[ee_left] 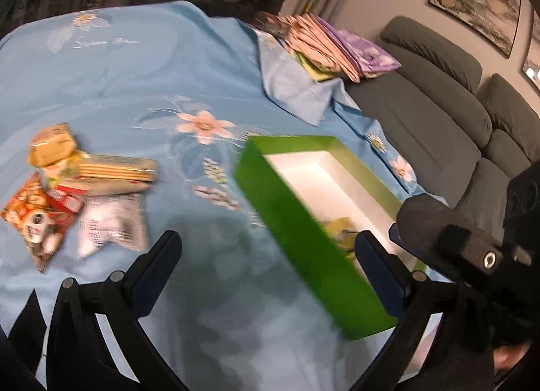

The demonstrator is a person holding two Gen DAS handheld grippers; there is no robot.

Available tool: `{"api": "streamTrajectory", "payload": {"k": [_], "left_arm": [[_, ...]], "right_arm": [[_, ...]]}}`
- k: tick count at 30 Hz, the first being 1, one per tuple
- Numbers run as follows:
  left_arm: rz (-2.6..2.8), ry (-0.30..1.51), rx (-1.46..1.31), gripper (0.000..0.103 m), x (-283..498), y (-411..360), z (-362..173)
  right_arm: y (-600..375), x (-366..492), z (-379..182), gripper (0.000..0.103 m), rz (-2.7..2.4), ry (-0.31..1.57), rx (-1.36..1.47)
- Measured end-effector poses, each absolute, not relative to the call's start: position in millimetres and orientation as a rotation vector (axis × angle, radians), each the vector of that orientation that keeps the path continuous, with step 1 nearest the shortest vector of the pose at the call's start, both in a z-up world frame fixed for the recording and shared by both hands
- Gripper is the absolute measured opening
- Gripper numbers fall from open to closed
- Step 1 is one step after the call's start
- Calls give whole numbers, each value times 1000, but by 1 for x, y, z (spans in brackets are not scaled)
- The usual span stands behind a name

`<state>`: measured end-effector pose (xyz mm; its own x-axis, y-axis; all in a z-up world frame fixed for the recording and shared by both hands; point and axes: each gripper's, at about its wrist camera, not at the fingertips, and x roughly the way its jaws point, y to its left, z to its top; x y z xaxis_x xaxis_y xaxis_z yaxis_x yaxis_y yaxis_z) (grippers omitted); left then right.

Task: Organize snacks
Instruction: 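Move the right gripper back to the snack pile, then grasp the white milk-candy sachet with the right gripper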

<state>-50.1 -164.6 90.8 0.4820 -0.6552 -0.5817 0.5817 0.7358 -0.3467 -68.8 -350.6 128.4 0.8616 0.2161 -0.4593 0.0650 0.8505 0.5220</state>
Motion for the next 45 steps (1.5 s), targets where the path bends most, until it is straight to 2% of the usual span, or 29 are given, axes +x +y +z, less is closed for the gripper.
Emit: {"api": "streamTrajectory", "payload": {"k": [5, 14, 19, 23, 34, 37, 42, 45], "left_arm": [[-659, 709, -213, 103, -29, -109, 80], [-652, 781, -573, 103, 10, -32, 49], [-695, 852, -718, 103, 27, -20, 31], [-673, 944, -712, 102, 39, -24, 18], [-723, 954, -657, 102, 47, -31, 13], [-756, 973, -642, 101, 50, -35, 12], [-766, 991, -555, 100, 49, -46, 11], [-763, 1001, -526, 100, 49, -48, 10]], "right_arm": [[-326, -43, 111, 102, 162, 585, 625], [-293, 1, 86, 102, 313, 651, 673], [-295, 33, 41, 102, 400, 747, 913], [-290, 46, 29, 102, 416, 747, 973], [-284, 68, 13, 99, 356, 828, 962], [-282, 75, 10, 92, 372, 828, 973], [-278, 87, 4, 75, 376, 872, 972], [-280, 87, 2, 70, 364, 884, 977]]}}
